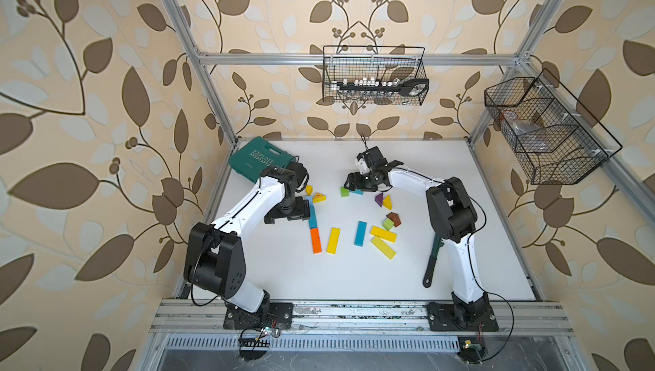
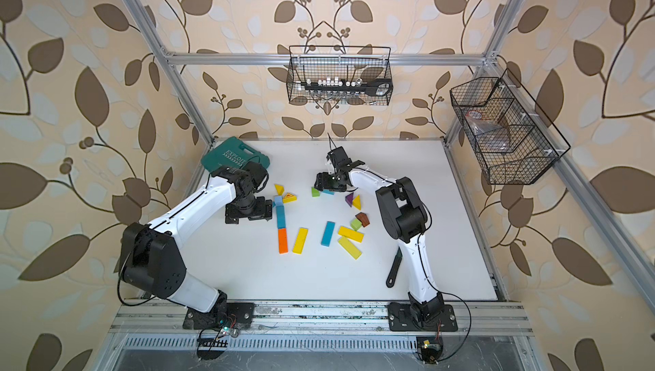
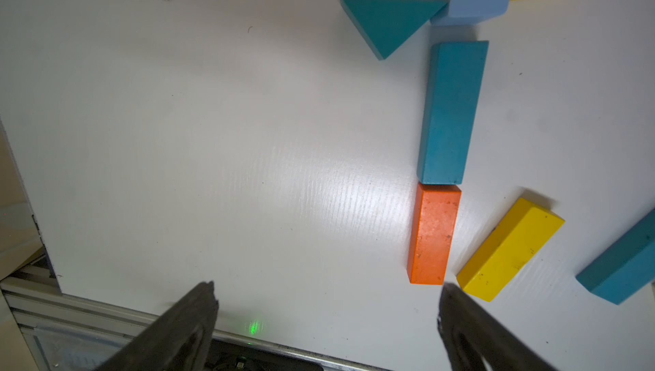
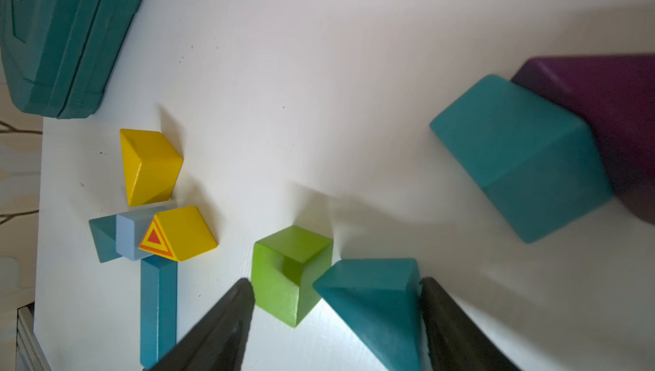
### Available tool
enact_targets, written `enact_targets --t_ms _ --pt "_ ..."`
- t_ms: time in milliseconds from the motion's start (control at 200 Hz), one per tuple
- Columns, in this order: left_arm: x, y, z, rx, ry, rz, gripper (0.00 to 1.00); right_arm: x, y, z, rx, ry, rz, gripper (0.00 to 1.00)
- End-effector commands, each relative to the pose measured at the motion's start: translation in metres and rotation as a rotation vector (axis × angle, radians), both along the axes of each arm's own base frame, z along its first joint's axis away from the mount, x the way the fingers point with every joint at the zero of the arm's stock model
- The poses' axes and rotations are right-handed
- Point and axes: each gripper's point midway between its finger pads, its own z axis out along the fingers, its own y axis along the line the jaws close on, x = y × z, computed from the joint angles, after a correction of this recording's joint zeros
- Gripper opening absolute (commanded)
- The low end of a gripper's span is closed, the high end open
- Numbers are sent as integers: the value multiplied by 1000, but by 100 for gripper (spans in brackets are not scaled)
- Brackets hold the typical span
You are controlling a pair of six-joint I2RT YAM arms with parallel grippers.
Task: Assemble a small pinwheel with building blocks
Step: Assemble the building block at the center of the board.
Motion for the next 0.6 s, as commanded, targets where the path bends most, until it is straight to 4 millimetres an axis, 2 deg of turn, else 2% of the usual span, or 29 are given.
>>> enact_targets --t_ms 0,205,315,480,595 --pt "-3 2 -1 -4 23 1 99 6 7 2 15 -16 37 76" --pt "-3 1 -1 -9 27 0 99 5 -19 21 -113 -72 -2 76" --pt "-2 1 -2 -10 27 -1 99 -4 -36 28 -171 -93 -22 69" --pt "-2 1 -1 -10 25 0 99 -24 -51 25 -185 -92 -47 54" --pt "-2 1 -2 -10 29 -1 99 -36 -46 16 -178 -83 -11 53"
